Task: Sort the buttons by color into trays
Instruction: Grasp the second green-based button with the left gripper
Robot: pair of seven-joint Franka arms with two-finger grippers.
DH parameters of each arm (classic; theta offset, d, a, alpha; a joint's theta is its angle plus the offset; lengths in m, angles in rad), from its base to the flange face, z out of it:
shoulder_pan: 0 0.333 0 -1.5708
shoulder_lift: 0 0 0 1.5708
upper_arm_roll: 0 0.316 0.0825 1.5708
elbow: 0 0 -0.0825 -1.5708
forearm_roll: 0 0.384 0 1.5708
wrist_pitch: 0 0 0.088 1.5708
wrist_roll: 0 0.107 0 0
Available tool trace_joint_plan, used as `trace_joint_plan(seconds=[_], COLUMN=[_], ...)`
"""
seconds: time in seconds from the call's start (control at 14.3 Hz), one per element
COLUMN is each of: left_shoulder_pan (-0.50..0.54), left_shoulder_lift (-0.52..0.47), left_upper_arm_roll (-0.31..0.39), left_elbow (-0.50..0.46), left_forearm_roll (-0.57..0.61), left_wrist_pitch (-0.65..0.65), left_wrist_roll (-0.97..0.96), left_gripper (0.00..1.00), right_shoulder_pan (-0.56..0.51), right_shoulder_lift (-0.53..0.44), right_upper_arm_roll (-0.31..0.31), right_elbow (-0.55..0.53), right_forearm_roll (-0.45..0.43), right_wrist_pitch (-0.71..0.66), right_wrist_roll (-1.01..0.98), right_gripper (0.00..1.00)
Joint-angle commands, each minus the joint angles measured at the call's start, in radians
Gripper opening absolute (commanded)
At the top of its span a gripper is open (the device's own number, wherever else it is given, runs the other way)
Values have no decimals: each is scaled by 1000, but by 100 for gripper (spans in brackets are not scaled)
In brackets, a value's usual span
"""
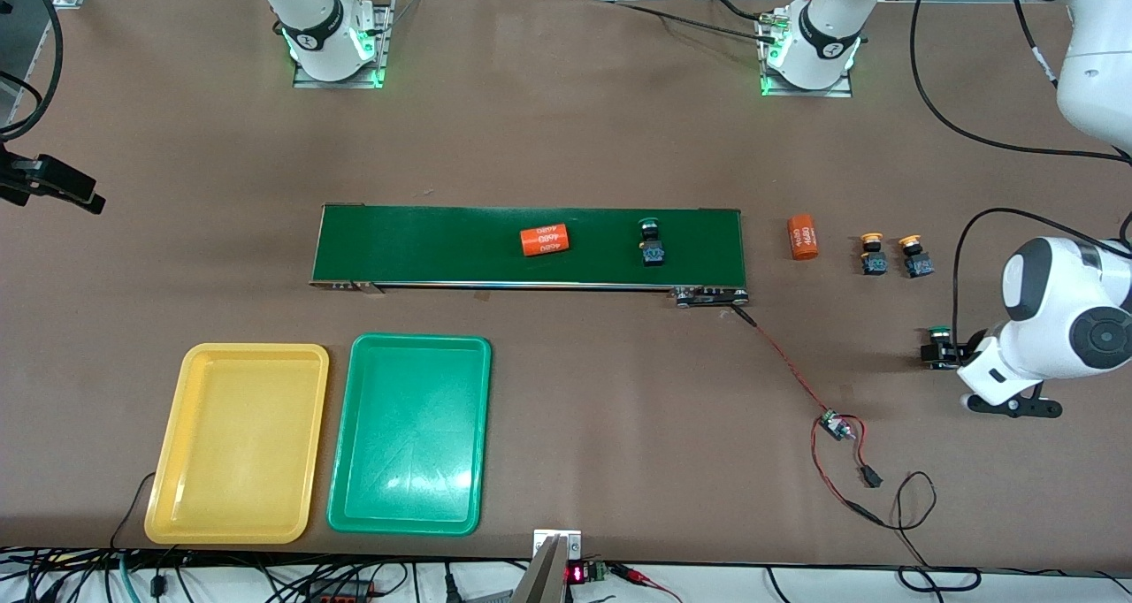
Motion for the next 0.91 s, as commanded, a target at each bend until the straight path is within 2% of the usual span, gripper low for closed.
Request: trace_joint_plan(seconds=[0.0,0.07,0.14,0.28,0.42,0.63,0.84], left_shoulder_pan=[23,26,33,38,44,46,43], left_shoulder_lift=[50,62,77,87,79,67,16], left_upper_arm_roll=[-10,-9,-10,-10,-10,-15,-47], left_elbow=[24,22,22,21,19,22,27], left_forearm_roll=[17,10,9,4,4,-48,-135], left_wrist_pitch=[40,52,61,60,49,3,-140], left_wrist_roll=[41,41,39,32,35,16,15], left_gripper=[100,100,92,58,33,29,25], right_shoulder_pan=[-4,-5,-8,-16,-14,-14,-14], right_shoulder_lift=[-12,-12,-14,-9,-9,-9,-9], right_upper_arm_roll=[6,4,4,3,3,3,3], right_elbow=[-17,-17,-17,-17,-17,-17,-17], right_forearm_roll=[0,0,0,0,0,0,0], right_wrist_pitch=[11,11,10,13,11,11,13], right_wrist_roll=[-6,-6,-6,-6,-6,-6,-6], right_gripper=[100,100,100,100,100,100,100])
